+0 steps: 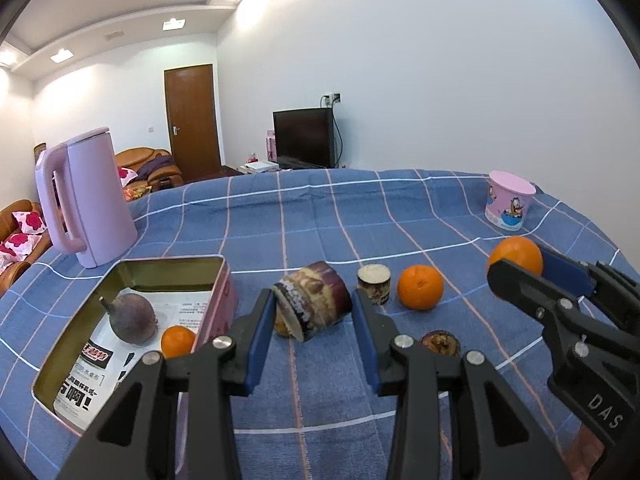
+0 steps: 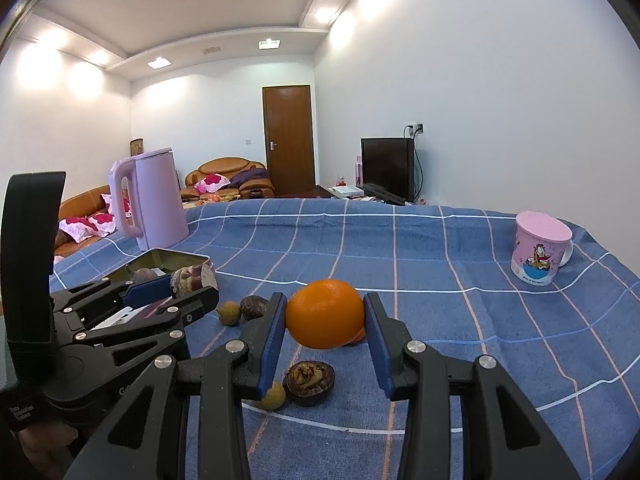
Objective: Organize fruits
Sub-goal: 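Lift the brown can with the left tool while the right tool holds the orange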
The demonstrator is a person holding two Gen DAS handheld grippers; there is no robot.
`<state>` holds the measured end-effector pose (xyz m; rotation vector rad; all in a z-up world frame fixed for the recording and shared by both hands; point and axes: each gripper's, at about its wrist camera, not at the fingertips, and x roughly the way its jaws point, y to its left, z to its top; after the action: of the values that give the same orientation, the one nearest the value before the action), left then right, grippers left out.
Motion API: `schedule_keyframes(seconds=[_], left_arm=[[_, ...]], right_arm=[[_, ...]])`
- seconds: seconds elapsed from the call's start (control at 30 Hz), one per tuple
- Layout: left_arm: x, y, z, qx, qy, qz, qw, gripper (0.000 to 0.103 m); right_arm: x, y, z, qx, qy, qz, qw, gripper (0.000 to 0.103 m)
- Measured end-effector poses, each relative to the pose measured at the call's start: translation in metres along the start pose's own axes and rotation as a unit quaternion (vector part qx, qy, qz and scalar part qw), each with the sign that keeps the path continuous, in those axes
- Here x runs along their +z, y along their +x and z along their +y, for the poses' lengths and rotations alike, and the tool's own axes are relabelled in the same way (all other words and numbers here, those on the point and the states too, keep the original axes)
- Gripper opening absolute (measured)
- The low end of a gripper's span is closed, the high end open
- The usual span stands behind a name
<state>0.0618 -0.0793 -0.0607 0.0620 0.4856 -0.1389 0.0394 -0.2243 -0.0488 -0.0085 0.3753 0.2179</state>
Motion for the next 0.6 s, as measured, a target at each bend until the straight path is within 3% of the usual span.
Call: schedule_keyframes(seconds=[0.6], left_arm=[[-0.001, -0.011, -0.001, 0.014, 0.0, -0.03, 0.9995, 0.041]], right_arm=[[0.0, -0.01, 0.001, -0.002, -0.003, -0.024, 1.0, 0.041]])
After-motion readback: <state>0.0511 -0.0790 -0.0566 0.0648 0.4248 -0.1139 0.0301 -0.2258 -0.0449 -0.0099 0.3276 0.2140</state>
